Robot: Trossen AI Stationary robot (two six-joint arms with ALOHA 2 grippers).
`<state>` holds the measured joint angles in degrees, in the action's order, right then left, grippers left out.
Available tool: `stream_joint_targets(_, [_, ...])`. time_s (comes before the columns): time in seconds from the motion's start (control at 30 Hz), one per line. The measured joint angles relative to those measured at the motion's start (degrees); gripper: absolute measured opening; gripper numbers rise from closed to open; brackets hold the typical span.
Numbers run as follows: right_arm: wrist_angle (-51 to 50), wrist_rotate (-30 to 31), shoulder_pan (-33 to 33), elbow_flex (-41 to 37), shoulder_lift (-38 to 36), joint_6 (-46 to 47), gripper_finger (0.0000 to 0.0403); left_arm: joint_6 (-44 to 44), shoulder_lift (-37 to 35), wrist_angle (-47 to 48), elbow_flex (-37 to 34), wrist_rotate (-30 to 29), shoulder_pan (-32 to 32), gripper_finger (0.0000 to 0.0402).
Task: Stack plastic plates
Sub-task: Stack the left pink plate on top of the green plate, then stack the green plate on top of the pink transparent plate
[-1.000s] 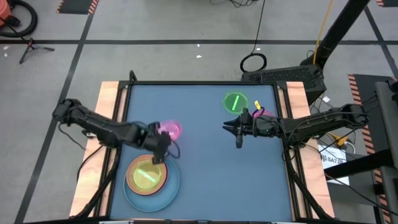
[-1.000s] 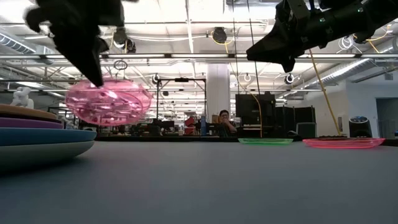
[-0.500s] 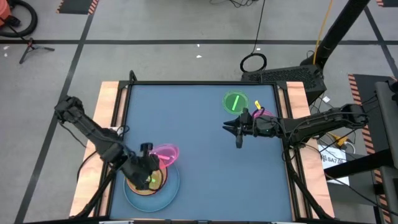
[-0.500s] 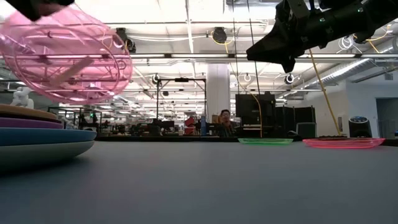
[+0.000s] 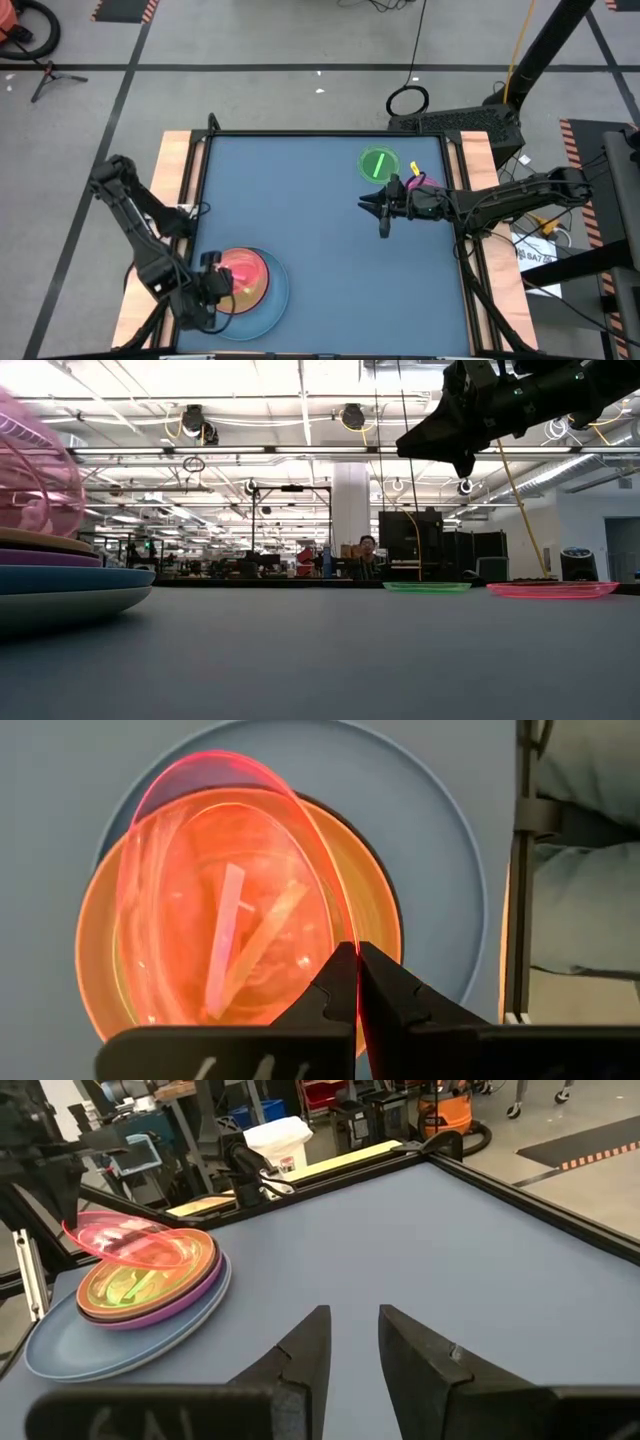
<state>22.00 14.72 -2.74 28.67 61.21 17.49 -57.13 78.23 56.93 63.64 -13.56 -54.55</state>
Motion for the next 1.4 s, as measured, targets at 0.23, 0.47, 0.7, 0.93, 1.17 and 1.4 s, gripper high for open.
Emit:
stream_joint_targets(0.23, [0.0, 0.0, 0.0, 0.0, 0.0, 0.5, 0.0082, -3.2, 2.7, 0.1, 0.0, 1.2, -1.7, 0.0017])
stream_joint_targets(0.47, [0.0, 0.0, 0.0, 0.0, 0.0, 0.5, 0.0082, -5.3, 4.3, 0.1, 0.0, 1.3, -1.9, 0.0028])
stream_joint_targets(0.7, [0.0, 0.0, 0.0, 0.0, 0.0, 0.1, 0.0082, -7.5, 4.3, 0.1, 0.0, 1.3, -1.9, 0.003])
stream_joint_targets(0.93, [0.0, 0.0, 0.0, 0.0, 0.0, -0.1, 0.0082, -7.1, 4.3, 0.1, 0.0, 1.3, -1.8, 0.0034])
stream_joint_targets(1.17, [0.0, 0.0, 0.0, 0.0, 0.0, -0.1, 0.0082, -8.2, 4.3, 0.3, 0.0, 1.3, -1.8, 0.0075])
stream_joint_targets(1.4, [0.0, 0.0, 0.0, 0.0, 0.0, -0.1, 0.0082, -4.8, 4.3, 0.5, 0.0, 0.1, -1.8, 0.0088])
